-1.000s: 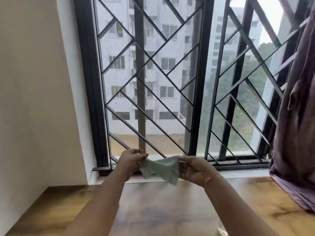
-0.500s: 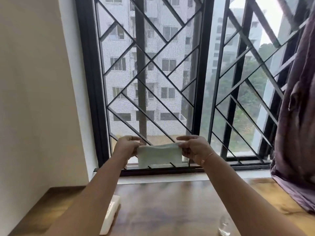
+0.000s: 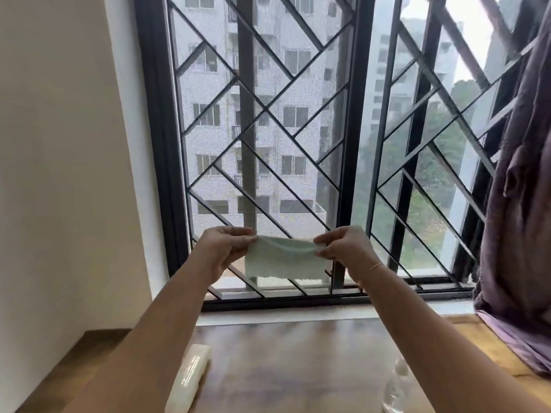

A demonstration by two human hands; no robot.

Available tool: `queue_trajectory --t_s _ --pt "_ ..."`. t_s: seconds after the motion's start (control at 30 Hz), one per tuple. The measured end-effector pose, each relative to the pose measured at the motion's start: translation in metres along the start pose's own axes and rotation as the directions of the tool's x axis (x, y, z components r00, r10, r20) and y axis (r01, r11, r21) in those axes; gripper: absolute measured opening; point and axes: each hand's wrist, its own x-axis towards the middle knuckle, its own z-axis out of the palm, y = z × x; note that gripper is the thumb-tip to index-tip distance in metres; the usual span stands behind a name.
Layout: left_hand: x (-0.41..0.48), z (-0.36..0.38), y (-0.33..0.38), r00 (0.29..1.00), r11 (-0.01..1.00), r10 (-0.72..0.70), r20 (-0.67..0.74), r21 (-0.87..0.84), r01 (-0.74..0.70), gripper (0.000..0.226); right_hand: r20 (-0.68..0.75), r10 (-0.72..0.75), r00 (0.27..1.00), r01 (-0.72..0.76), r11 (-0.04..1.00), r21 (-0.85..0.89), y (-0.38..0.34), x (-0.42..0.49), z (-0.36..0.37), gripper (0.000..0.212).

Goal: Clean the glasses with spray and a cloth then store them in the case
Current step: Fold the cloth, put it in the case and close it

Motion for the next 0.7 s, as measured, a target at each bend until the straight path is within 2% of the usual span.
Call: queue_trajectory --t_s 0.07,0.17,0.3,0.37,0.43,0.47,0.57,0.63,0.7 --pt "-0.003 0.001 0.004 0.999 0.996 0.022 -0.023 0.09 -0.02 0.014 -0.052 -0.044 0.998 0.04 0.996 -0.079 -0.001 0.002 -0.002 0.021" --pt "-0.005 0.002 0.006 0.987 0.948 0.151 -0.057 0.291 -0.129 0.02 -0.108 -0.091 0.99 0.071 0.982 -0.173 0.0 0.004 -0.005 0.023" --pt "-0.003 0.004 0.005 0.932 0.718 0.357 -0.054 0.654 -0.237 0.016 -0.126 -0.144 0.981 0.115 0.97 -0.215 -0.004 0.001 -0.005 0.024" --pt "-0.001 0.004 0.003 0.923 0.66 0.383 -0.034 0.709 -0.248 0.019 -0.111 -0.159 0.981 0.134 0.97 -0.203 -0.007 -0.002 -0.005 0.022" --pt "0.0 0.003 0.001 0.938 0.675 0.345 -0.031 0.702 -0.225 0.025 -0.075 -0.149 0.986 0.134 0.975 -0.176 -0.009 -0.004 -0.007 0.02" --pt "0.001 0.003 0.001 0.952 0.728 0.302 -0.048 0.656 -0.198 0.027 -0.054 -0.124 0.991 0.116 0.983 -0.14 -0.009 -0.004 -0.008 0.02" --pt "-0.002 0.005 0.005 0.995 0.955 0.073 -0.073 0.292 -0.049 0.016 0.041 0.02 0.999 -0.022 0.997 0.068 -0.012 -0.005 -0.013 0.012" --pt "-0.006 0.004 0.008 1.0 0.994 -0.014 -0.023 0.11 0.017 0.009 0.08 0.08 0.994 -0.092 0.983 0.159 -0.013 -0.007 -0.015 0.01" --pt "-0.005 0.002 0.007 1.0 0.991 0.002 0.007 0.136 -0.003 0.02 0.091 0.095 0.991 -0.11 0.978 0.177 -0.011 -0.007 -0.016 0.009"
